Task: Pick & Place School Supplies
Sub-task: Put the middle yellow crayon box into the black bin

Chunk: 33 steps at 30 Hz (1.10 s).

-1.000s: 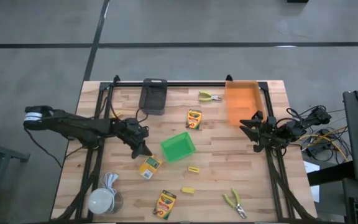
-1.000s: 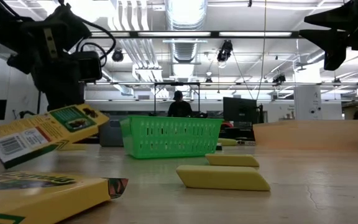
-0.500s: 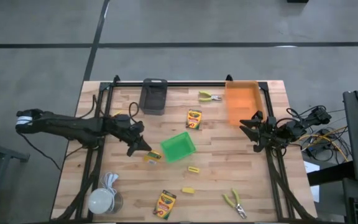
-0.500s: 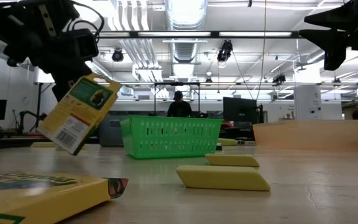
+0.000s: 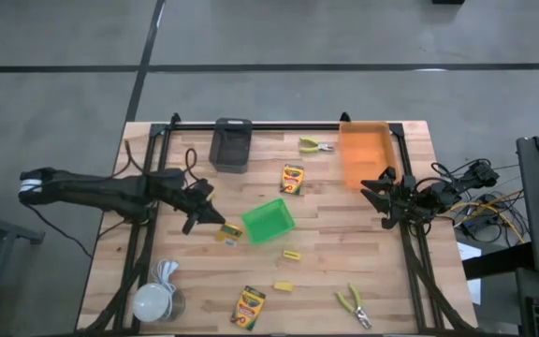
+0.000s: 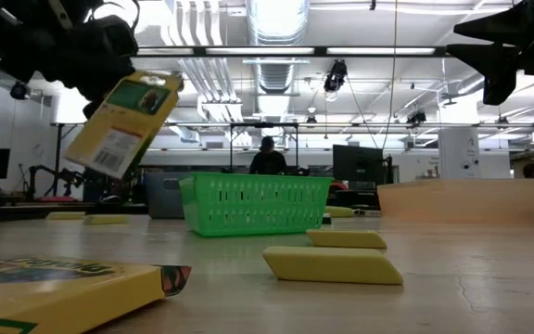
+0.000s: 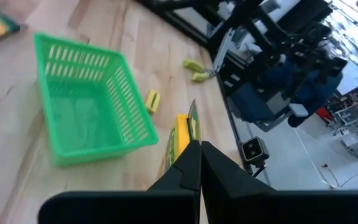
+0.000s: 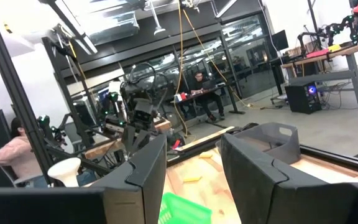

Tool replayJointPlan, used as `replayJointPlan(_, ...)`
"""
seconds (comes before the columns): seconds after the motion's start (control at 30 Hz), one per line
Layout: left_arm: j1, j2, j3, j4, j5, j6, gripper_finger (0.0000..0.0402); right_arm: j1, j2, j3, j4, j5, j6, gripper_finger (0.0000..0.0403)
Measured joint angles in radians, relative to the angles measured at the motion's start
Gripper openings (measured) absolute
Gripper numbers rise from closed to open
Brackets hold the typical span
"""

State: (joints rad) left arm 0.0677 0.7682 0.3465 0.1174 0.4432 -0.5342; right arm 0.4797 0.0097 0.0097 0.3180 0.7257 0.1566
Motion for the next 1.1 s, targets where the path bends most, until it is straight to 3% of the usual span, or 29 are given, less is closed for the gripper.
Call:
replayJointPlan(0.3, 0.0, 0.02, 0.095, 0.004, 0.014, 0.166, 0.0, 0.0, 0.0, 0.0, 0.0, 0.0, 0.0, 0.0148)
replayJointPlan(0.7, 0.001, 0.15, 0.19, -0.002, 0.009, 0.274, 0.0, 0.0, 0.0, 0.0, 0.0, 0.0, 0.0, 0.0148)
replayJointPlan(1.1, 0.025, 0.158, 0.256, -0.047, -0.242, 0.274, 0.0, 0.0, 0.0, 0.0, 0.0, 0.0, 0.0, 0.0148)
